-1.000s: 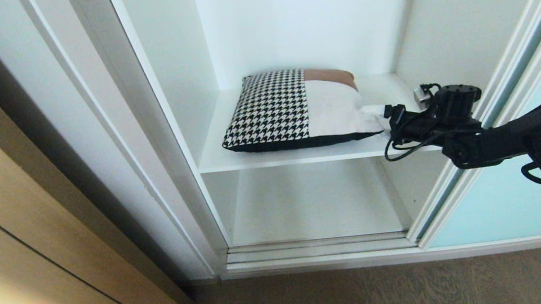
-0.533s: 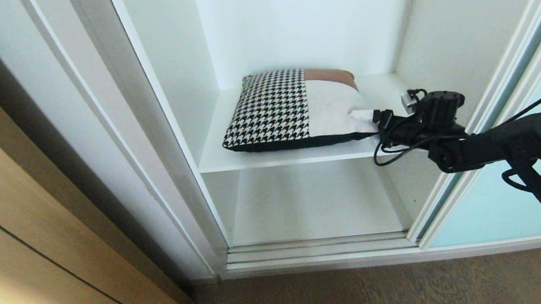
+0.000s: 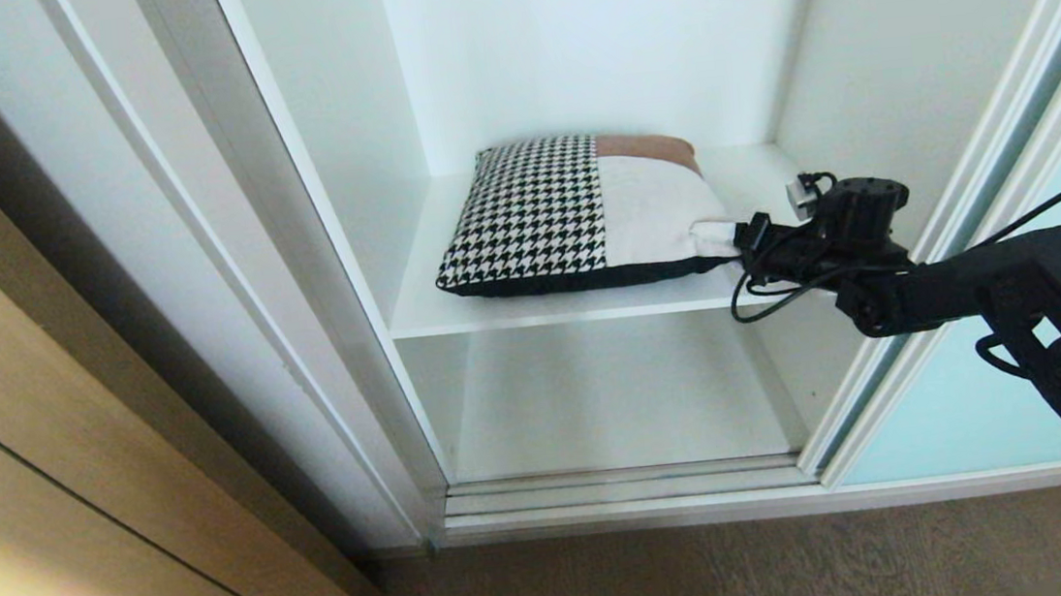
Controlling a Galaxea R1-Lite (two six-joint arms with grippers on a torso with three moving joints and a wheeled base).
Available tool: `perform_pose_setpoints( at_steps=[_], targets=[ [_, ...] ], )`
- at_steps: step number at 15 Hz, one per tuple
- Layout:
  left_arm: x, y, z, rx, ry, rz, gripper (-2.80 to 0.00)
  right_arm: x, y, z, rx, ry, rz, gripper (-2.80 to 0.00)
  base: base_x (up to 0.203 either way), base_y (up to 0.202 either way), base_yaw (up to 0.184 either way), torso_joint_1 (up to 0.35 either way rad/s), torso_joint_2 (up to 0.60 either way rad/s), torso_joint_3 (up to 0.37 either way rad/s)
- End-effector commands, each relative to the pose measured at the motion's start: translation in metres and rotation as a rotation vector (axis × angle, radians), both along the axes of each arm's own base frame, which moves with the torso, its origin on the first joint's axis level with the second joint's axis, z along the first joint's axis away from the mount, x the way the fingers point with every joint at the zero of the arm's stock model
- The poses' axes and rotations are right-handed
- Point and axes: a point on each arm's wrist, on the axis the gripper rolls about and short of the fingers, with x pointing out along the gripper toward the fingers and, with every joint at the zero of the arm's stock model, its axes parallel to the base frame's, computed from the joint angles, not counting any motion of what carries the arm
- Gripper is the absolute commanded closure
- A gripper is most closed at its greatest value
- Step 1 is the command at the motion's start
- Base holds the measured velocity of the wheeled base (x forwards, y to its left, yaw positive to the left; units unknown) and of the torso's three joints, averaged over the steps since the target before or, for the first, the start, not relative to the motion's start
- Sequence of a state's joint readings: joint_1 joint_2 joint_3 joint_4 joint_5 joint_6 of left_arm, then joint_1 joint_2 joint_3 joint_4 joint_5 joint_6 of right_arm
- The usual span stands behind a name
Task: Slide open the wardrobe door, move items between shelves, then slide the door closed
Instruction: Place the pillow on the lower shelf
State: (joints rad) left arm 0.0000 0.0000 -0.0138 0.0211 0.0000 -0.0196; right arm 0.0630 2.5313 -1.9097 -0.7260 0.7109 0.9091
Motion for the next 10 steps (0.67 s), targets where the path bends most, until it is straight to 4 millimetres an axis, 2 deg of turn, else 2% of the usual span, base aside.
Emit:
perform_pose_setpoints(
  at_steps=[1,5,10],
  targets=[
    [0.000,0.000,0.000,0.000,0.002,0.000,0.00,0.002,0.000,0.002,0.004,-0.013,0.003,0.00,0.000,0.000,0.000,0.000,0.00,0.000],
    [0.000,0.000,0.000,0.000,0.002,0.000,0.00,-0.002,-0.008,0.004,0.004,0.008,-0.012,0.00,0.000,0.000,0.000,0.000,0.00,0.000],
    [0.000,0.000,0.000,0.000,0.002,0.000,0.00,-0.034,-0.036,0.007,-0.010,0.123,-0.065,0.00,0.000,0.000,0.000,0.000,0.00,0.000]
  ],
)
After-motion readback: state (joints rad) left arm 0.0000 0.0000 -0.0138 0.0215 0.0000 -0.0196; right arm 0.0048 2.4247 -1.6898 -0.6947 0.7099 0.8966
